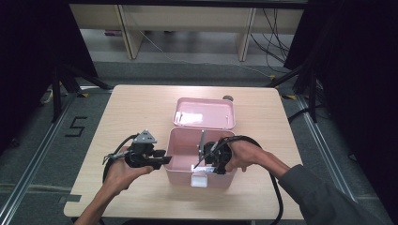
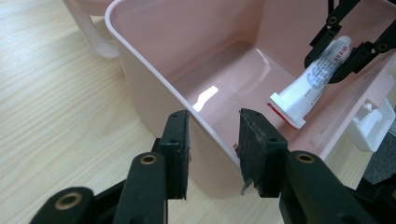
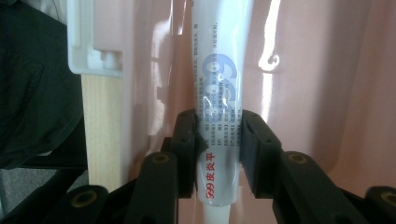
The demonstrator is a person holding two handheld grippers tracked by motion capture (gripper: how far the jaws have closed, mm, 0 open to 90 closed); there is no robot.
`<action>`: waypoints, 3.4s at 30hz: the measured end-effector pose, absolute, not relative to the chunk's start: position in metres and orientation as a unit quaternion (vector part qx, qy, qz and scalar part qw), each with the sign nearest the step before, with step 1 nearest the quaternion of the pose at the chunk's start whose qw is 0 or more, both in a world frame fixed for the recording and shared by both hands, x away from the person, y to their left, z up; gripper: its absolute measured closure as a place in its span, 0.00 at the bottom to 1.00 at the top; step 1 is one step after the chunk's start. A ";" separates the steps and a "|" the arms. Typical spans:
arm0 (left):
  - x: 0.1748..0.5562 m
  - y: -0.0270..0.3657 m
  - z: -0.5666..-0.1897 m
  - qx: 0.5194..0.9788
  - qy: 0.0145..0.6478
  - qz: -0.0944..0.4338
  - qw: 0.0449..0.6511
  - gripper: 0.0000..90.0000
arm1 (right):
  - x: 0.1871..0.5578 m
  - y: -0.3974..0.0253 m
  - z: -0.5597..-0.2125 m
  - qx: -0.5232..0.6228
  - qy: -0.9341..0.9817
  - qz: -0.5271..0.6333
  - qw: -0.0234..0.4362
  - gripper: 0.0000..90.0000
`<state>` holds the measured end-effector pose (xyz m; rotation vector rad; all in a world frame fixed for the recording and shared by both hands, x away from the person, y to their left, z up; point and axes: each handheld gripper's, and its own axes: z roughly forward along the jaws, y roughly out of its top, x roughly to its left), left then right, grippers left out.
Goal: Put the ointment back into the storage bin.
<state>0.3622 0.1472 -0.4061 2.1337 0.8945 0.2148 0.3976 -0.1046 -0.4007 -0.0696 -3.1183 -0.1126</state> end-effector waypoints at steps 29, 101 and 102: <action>0.363 0.147 -0.406 0.842 0.353 0.086 0.398 0.71 | 0.414 -0.103 -0.425 0.004 -0.999 -0.032 0.039 0.77; 0.365 0.147 -0.407 0.842 0.354 0.083 0.398 0.70 | 0.430 -0.169 -0.357 -0.217 -0.953 -0.209 -0.037 0.65; 0.365 0.147 -0.407 0.843 0.353 0.084 0.397 0.70 | 0.430 -0.170 -0.356 -0.221 -0.952 -0.209 -0.041 0.65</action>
